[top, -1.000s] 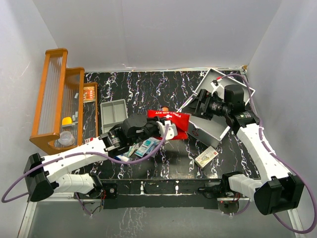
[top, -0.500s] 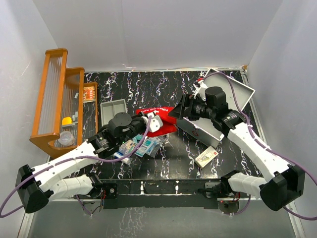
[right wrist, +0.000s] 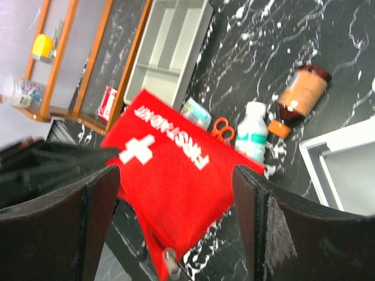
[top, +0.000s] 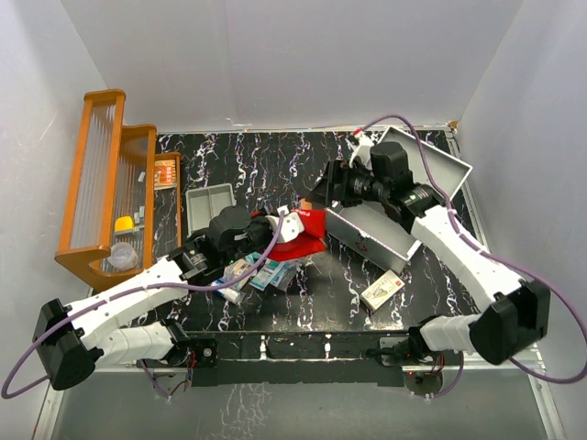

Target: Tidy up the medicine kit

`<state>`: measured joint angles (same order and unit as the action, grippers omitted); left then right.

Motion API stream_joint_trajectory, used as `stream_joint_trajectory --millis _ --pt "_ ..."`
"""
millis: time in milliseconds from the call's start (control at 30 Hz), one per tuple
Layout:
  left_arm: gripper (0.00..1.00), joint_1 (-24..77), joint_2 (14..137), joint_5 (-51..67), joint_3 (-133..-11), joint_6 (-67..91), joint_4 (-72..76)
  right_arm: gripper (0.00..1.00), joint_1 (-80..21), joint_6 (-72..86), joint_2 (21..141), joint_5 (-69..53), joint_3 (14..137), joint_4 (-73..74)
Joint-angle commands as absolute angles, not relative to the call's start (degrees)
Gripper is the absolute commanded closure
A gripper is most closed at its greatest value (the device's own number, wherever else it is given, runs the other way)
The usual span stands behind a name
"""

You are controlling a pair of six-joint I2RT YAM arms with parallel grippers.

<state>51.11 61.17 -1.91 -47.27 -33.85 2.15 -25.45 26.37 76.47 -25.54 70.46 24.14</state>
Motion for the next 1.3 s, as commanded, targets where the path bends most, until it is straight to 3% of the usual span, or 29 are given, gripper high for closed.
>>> stream_joint_trajectory --millis 0,200,400,700,1267 --pt "1.0 50.2 61.2 -10.0 -46.3 -25.6 7.5 0.26 -26.1 25.7 68.5 -23.9 63.3 17.9" --pt "1.0 46.6 63.6 -22.4 -46.3 -13.9 7.3 0.32 -31.8 29.1 68.6 -15.0 58.0 15.8" --pt "1.0 41.6 67.4 -33.9 -51.8 1.9 -3.1 0.4 -40.0 34.0 75.4 -2.9 59.4 20.1" --pt "1.0 38.2 68.9 -32.7 -53.8 10.8 -9.2 0.4 -50.4 50.0 79.3 3.6 50.0 14.8" --pt "1.0 36.1 68.2 -27.9 -53.3 13.9 -10.0 0.51 -51.2 61.7 87.8 9.9 45.6 4.9"
